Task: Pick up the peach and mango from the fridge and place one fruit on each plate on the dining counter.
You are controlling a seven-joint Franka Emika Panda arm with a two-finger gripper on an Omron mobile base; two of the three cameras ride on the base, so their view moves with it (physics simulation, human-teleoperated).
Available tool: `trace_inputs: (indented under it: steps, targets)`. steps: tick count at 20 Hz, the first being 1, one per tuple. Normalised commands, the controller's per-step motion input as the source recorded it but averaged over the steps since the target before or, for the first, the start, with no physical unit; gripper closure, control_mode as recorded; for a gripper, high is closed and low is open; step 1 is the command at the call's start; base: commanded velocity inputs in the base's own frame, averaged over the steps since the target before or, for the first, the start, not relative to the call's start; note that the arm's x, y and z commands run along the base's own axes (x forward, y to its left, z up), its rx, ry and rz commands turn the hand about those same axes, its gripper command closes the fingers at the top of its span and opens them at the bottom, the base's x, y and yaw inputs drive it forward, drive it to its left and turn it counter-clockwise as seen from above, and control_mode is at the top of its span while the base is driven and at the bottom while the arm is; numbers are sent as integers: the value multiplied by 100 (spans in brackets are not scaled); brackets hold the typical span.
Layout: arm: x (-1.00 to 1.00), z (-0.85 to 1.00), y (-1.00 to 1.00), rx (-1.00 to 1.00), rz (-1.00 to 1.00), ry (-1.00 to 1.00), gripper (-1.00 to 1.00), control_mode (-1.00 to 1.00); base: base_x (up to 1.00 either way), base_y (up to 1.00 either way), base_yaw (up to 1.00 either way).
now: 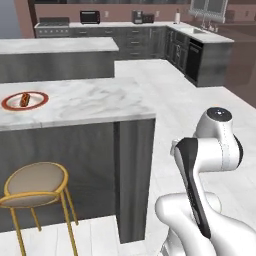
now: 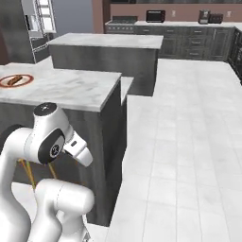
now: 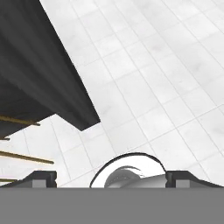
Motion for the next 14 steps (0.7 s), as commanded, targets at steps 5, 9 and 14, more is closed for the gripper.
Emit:
trace_inputs:
  steps: [5, 9, 14]
  targets:
    - [0, 0, 0, 0, 0, 0, -100, 100, 51, -98, 0]
    - [0, 0, 0, 0, 0, 0, -100, 100, 89, -70, 0]
    - [0, 0, 0, 0, 0, 0, -100, 100, 100, -43, 0]
